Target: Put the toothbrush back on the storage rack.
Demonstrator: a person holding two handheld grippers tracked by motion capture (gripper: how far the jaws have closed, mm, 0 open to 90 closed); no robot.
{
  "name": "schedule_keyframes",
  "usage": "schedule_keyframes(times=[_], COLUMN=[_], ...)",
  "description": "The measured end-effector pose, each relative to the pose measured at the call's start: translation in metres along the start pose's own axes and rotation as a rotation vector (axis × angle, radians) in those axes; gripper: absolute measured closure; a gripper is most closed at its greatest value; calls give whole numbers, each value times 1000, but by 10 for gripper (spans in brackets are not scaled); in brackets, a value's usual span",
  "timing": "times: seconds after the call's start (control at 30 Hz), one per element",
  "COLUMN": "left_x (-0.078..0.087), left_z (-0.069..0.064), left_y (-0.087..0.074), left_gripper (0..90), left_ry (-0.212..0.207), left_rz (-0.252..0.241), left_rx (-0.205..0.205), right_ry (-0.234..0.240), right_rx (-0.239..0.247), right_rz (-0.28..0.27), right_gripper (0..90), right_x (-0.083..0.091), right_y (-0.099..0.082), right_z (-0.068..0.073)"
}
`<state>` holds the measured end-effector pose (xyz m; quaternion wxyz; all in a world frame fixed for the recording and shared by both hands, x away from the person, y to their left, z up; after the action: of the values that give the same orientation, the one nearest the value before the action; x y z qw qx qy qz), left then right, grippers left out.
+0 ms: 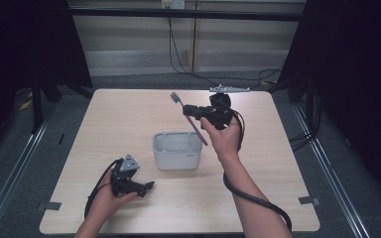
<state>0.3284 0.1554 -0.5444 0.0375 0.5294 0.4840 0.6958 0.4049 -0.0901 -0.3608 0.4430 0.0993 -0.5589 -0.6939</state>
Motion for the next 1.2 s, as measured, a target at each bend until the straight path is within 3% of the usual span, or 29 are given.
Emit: schedule_keyframes(times=[0.87,1.2], left_x=[0,0], left_z=[0,0], left_y=[0,0], left_gripper=[64,64], left_ry=[-3,-3], left_rz=[0,-1], left_rx=[1,2], right_ry=[15,13], right_rx=[-1,-12], right_rz=[-2,-2], right_gripper=[830,829], right_x=[-14,-18], right_y=[-1,-8], right_z=[5,0])
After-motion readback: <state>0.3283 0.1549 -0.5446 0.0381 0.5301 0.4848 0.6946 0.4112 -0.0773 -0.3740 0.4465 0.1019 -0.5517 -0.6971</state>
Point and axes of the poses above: each handheld gripper's, and its own axes: x roughly backward along the jaws, y roughly out of its top, z roughly to its left, the point moved 5 cm from there along -x, roughly forward along the jaws, and after that the axes turned 1 degree about -y, right-handed, at the moved point
